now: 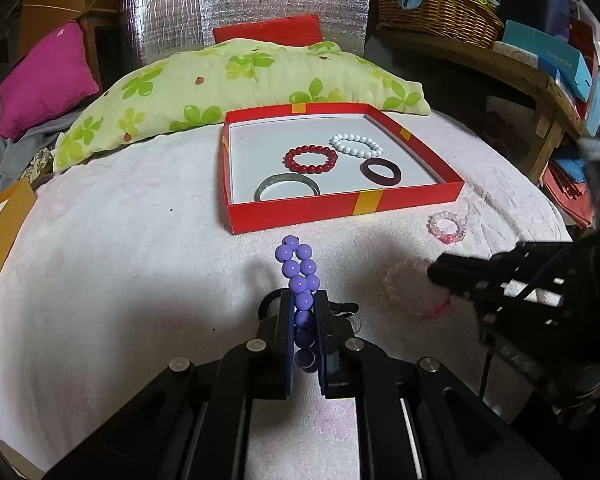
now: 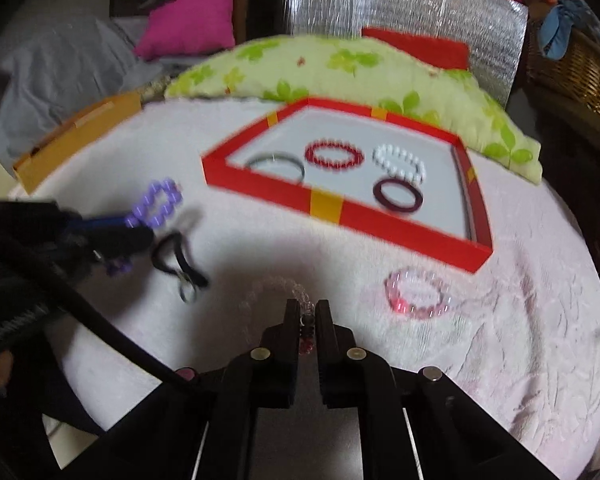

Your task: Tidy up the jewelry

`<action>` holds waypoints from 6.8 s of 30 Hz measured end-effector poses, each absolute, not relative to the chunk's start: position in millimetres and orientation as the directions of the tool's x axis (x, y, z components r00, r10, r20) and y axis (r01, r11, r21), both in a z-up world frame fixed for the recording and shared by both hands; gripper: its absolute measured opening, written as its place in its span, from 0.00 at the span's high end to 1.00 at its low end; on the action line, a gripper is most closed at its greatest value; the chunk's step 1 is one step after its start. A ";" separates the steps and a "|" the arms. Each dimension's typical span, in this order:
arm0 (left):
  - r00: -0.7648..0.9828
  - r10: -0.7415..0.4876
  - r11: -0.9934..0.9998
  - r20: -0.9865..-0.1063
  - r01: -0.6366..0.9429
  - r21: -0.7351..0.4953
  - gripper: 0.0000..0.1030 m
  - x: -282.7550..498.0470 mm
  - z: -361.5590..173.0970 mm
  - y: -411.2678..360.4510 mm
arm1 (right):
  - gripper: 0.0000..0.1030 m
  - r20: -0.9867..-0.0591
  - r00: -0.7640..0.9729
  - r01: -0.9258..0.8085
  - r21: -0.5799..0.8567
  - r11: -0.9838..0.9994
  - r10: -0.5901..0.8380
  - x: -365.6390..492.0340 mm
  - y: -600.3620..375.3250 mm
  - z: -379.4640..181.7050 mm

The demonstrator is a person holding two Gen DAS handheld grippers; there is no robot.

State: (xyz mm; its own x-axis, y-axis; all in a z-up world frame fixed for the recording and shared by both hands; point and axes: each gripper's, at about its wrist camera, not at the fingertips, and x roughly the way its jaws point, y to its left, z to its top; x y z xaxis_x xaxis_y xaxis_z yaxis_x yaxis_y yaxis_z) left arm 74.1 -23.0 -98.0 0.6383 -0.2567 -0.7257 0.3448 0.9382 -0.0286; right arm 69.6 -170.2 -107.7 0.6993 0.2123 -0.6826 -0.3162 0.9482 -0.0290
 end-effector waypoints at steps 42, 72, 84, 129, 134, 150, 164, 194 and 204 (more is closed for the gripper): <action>0.695 -0.340 0.918 -0.633 0.391 -0.064 0.91 194.4 -18.0 -49.4 | 0.92 -0.451 0.811 -0.148 0.458 0.877 0.372 148.3 -274.7 -21.8; 0.675 -0.201 0.948 -0.710 0.317 0.033 0.91 319.7 -77.4 -67.0 | 0.92 -0.536 0.726 -0.056 0.578 0.814 0.431 348.0 -268.4 -54.5; 0.669 -0.197 0.945 -0.717 0.324 0.043 0.91 319.2 -80.9 -70.7 | 0.92 -0.562 0.705 -0.014 0.598 0.801 0.432 361.4 -271.5 -73.1; 0.684 -0.061 0.942 -0.727 0.279 0.184 0.39 291.4 -71.5 -72.8 | 0.51 -0.649 0.672 0.056 0.524 0.850 0.356 312.8 -281.7 -65.2; 0.698 -0.052 0.939 -0.714 0.278 0.203 0.39 273.8 -63.3 -71.2 | 0.51 -0.635 0.680 0.032 0.525 0.850 0.366 292.3 -279.1 -54.7; 0.718 -0.037 0.949 -0.695 0.244 0.201 0.39 215.4 -48.4 -38.1 | 0.51 -0.559 0.747 -0.026 0.515 0.857 0.359 183.2 -300.7 -30.3; 0.672 -0.088 0.928 -0.736 0.324 0.185 0.37 114.1 -74.2 -16.1 | 0.51 -0.612 0.689 0.010 0.545 0.839 0.389 93.1 -338.2 -82.5; 0.487 -0.232 0.912 -0.842 0.410 -0.013 0.37 113.4 -111.4 -16.9 | 0.92 -0.743 0.633 -0.012 0.274 0.962 0.219 124.9 -264.2 -120.1; 0.426 -0.288 0.894 -0.858 0.440 -0.082 0.36 119.1 -120.2 -31.4 | 0.92 -0.752 0.601 -0.003 0.335 0.942 0.270 125.7 -273.0 -127.8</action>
